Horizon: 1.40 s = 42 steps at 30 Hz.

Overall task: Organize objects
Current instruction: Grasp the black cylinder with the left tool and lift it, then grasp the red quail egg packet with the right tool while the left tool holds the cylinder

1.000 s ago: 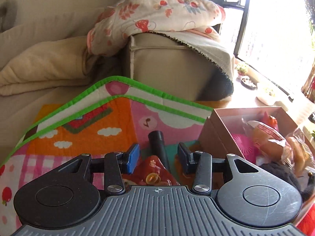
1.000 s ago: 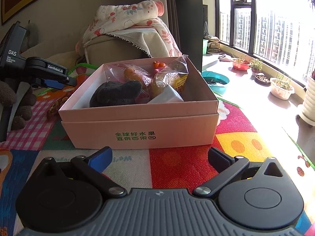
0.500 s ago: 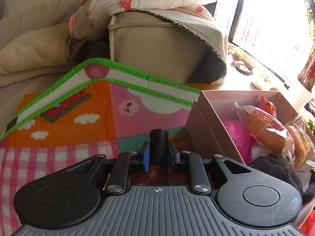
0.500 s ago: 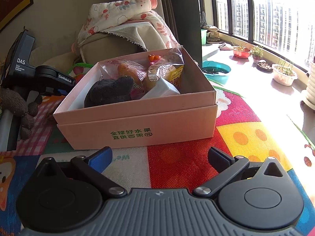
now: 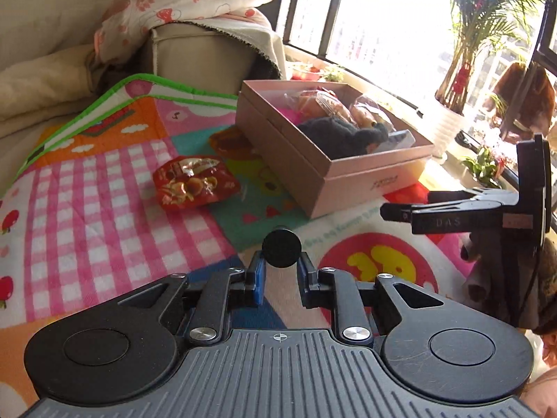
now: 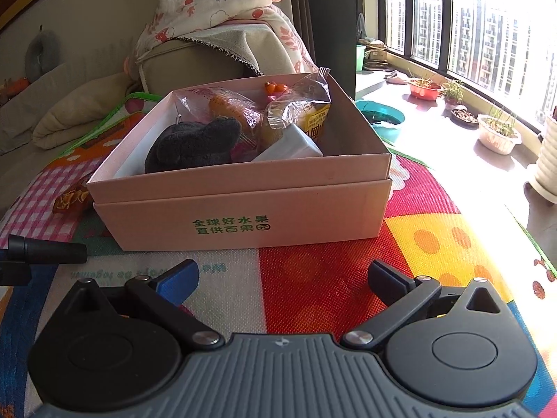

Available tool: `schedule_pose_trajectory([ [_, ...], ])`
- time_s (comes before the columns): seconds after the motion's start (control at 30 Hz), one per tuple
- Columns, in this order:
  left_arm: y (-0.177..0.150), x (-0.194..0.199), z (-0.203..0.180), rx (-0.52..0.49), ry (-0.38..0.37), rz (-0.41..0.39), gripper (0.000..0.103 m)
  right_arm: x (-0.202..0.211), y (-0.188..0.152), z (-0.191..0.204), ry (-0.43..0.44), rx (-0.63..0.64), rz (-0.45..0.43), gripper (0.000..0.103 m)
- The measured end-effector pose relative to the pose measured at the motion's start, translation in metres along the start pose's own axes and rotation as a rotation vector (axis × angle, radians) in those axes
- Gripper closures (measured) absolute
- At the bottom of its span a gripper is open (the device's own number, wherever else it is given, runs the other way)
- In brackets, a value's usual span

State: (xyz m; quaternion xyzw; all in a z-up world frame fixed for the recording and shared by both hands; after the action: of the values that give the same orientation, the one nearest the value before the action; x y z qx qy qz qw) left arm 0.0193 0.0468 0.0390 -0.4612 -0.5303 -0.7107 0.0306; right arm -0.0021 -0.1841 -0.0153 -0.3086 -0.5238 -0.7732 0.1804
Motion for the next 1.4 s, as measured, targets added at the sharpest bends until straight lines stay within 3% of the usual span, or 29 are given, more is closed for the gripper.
schedule_pose_trajectory([
  [0.27, -0.032, 0.016, -0.005, 0.022, 0.014, 0.065, 0.080, 0.000, -0.001, 0.001, -0.007, 0.006, 0.001, 0.000],
  [0.47, -0.036, 0.019, -0.026, -0.131, -0.001, 0.137, 0.080, -0.001, 0.000, 0.000, -0.001, 0.005, 0.002, 0.000],
  [0.7, -0.015, 0.023, -0.025, -0.072, 0.080, 0.047, 0.080, -0.002, -0.001, 0.000, 0.002, 0.009, 0.010, 0.000],
  [0.93, -0.003, -0.013, -0.033, -0.125, 0.178, 0.094, 0.074, -0.005, -0.001, 0.002, -0.007, 0.021, 0.027, 0.000],
  [1.07, -0.005, -0.027, -0.029, -0.076, 0.170, 0.101, 0.074, -0.007, -0.003, 0.007, -0.037, 0.049, 0.031, 0.000],
  [1.3, -0.020, -0.015, -0.016, 0.050, 0.133, 0.011, 0.081, -0.007, -0.001, 0.013, -0.051, 0.082, 0.069, 0.000],
  [1.4, -0.035, 0.001, 0.004, 0.109, 0.195, -0.007, 0.081, 0.005, -0.003, 0.035, 0.082, 0.125, 0.133, 0.000],
])
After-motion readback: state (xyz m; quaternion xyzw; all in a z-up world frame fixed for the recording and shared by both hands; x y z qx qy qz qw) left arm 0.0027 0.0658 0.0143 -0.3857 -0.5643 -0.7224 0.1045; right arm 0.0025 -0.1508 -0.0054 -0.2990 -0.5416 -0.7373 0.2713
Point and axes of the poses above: each gripper's, at about its wrist camera, not at the fingertips, and x roughly against the way its jaws point, z to its left, y to its top, the point moved 1 cm from there along -x, roughly the way its jaws point, and after that the axes turned 14 degrees about -x, right-handed, at the moved point
